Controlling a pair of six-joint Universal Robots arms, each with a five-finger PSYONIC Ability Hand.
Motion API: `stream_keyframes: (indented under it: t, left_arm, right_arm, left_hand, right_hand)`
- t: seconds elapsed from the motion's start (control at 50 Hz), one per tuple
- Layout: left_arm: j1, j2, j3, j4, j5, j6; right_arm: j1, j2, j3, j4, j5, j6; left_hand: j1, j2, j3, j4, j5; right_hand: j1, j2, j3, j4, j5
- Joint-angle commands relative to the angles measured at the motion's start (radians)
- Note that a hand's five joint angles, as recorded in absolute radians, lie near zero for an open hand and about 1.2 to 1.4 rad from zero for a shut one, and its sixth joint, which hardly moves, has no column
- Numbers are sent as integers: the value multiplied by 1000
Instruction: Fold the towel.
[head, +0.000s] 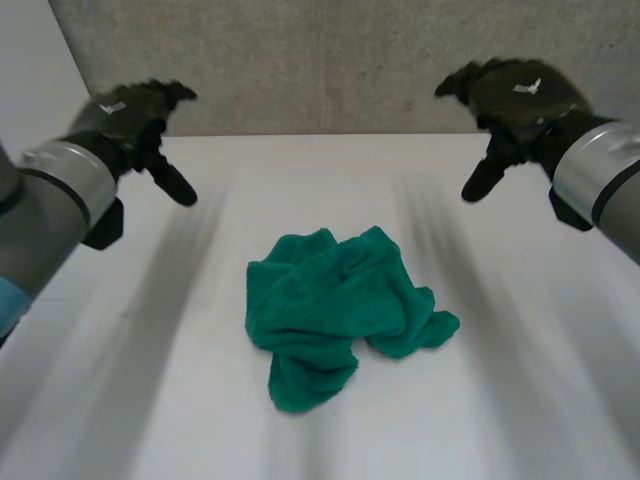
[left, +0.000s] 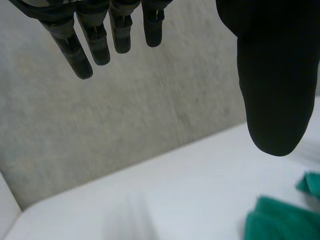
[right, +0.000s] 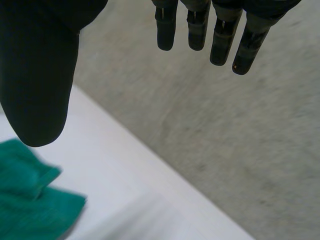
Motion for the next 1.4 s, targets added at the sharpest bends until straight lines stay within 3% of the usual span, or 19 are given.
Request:
stream_keyframes:
  t: [0.02, 0.24, 0.38, 0.46, 0.54, 0.56, 0.76, 0.86, 0.94, 1.0, 1.08, 1.18, 1.22, 1.4]
  left_arm:
    - [30, -174, 27, 4, 103, 64]
    - [28, -391, 69, 65, 209, 98]
    - [22, -515, 84, 67, 255, 197]
    - [19, -549, 93, 68, 252, 217]
    - [19, -566, 102, 70, 255, 219]
    - [18, -572, 111, 71, 256, 219]
    - [-5, -603, 159, 123, 258, 217]
    - [-19, -617, 176, 142, 261, 217]
    - [-44, -621, 213, 174, 307, 210]
    - [-55, -613, 248, 209, 307, 207]
    - [-64, -526, 335, 373, 212, 159]
    - [-62, -339, 351, 657, 59, -3]
    - [-61, -292, 349, 712, 49, -28]
    - [-58, -118, 181, 697, 54, -30]
  right_arm:
    - [27, 160, -71, 60, -62, -33]
    - [123, 448, -240, 57, -65, 53]
    - [147, 643, -404, 59, -67, 189]
    - [164, 711, -464, 59, -64, 199]
    - [169, 732, -499, 59, -61, 194]
    - [169, 732, -513, 59, -62, 194]
    - [158, 668, -578, 56, -64, 188]
    - [155, 571, -573, 37, -64, 148]
    - [155, 556, -575, 16, -58, 118]
    - [153, 535, -581, -29, -47, 85]
    - [153, 457, -598, -131, 17, 62]
    - [153, 364, -593, -326, 126, 42]
    - [155, 331, -582, -365, 136, 39]
    - [170, 197, -425, -383, 111, 10]
  left_hand:
    - [48, 28, 18, 26, 13]
    - [113, 92, 82, 91, 78]
    - [131, 110, 100, 109, 96]
    - [134, 113, 103, 112, 99]
    - [289, 268, 258, 267, 254]
    - [394, 373, 363, 372, 359]
    - [709, 688, 678, 687, 674]
    - [712, 691, 681, 690, 677]
    - [1216, 1195, 1185, 1194, 1181]
    - [1216, 1196, 1186, 1195, 1182]
    - [1216, 1196, 1186, 1195, 1182]
    - [1216, 1196, 1186, 1195, 1182]
    - [1216, 1196, 1186, 1195, 1182]
    - [1216, 1196, 1186, 1195, 1182]
  right_hand:
    - [67, 48, 59, 38, 40]
    - [69, 51, 62, 41, 43]
    - [128, 110, 120, 100, 102]
    - [371, 353, 364, 343, 345]
    - [923, 904, 915, 894, 896]
    - [1193, 1175, 1185, 1165, 1167]
    - [1196, 1178, 1188, 1168, 1169]
    - [1196, 1178, 1188, 1168, 1169]
    - [1196, 1178, 1188, 1168, 1169]
    - [1196, 1178, 1188, 1168, 1169]
    - [1196, 1178, 1188, 1168, 1169]
    - [1196, 1178, 1188, 1168, 1169]
    - [1196, 1178, 1188, 1168, 1169]
    - [1196, 1178, 1188, 1168, 1169]
